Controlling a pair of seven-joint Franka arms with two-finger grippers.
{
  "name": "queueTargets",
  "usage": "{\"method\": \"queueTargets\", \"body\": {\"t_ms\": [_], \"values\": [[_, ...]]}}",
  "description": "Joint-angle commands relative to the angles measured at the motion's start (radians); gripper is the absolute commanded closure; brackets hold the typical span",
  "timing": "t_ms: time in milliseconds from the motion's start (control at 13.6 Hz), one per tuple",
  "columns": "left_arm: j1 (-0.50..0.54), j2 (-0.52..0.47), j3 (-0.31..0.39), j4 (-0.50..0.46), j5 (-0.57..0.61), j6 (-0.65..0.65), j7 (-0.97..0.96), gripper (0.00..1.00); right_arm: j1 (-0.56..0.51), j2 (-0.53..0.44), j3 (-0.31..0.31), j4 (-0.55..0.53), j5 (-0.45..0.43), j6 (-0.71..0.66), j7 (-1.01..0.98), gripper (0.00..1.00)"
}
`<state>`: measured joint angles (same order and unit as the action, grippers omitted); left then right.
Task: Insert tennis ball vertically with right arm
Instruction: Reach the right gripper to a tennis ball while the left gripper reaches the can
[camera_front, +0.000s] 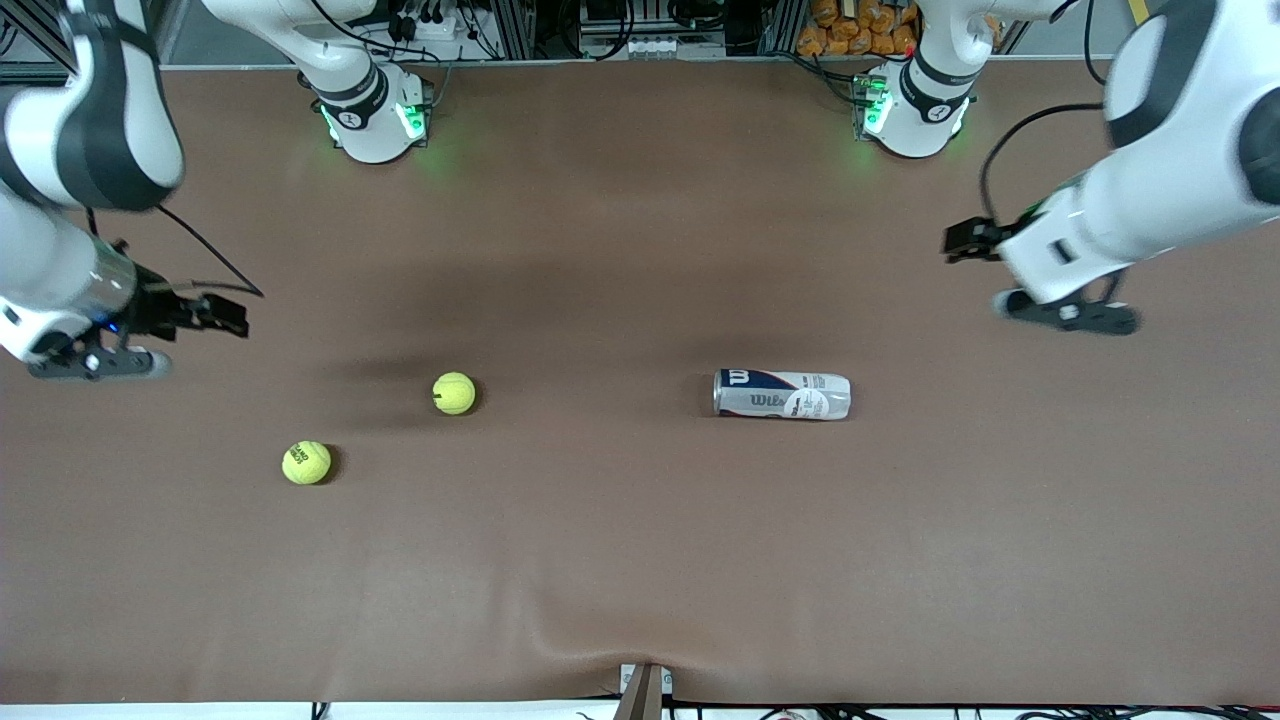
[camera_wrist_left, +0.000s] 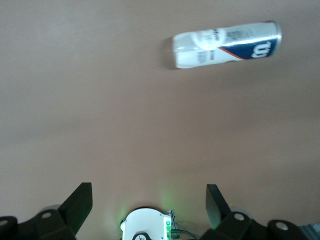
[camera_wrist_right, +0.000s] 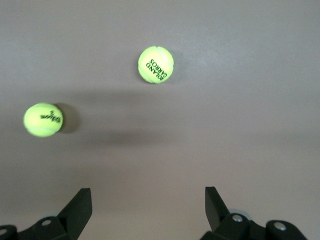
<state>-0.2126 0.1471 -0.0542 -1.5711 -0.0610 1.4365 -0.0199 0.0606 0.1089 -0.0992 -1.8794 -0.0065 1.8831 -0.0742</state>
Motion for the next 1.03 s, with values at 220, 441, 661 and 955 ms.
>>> {"method": "queueTargets", "body": {"t_ms": [220,441,661,955], "values": [[-0.010,0.178,-0.107,0.065,0.000,0.107,0.357,0.00,-0.036,0.162,0.010,-0.001,-0.013,0.186,-0.010,0.00],[-0.037,0.244,-0.116,0.062,0.045,0.198,0.571,0.00,-0.047,0.244,0.010,0.000,-0.013,0.299,-0.010,0.00],[-0.060,0.324,-0.118,0.057,0.058,0.297,0.802,0.00,-0.036,0.293,0.012,0.002,-0.010,0.362,-0.002,0.00],[-0.135,0.391,-0.119,0.042,0.132,0.418,0.850,0.00,-0.039,0.340,0.012,0.008,-0.009,0.427,0.001,0.00]]}}
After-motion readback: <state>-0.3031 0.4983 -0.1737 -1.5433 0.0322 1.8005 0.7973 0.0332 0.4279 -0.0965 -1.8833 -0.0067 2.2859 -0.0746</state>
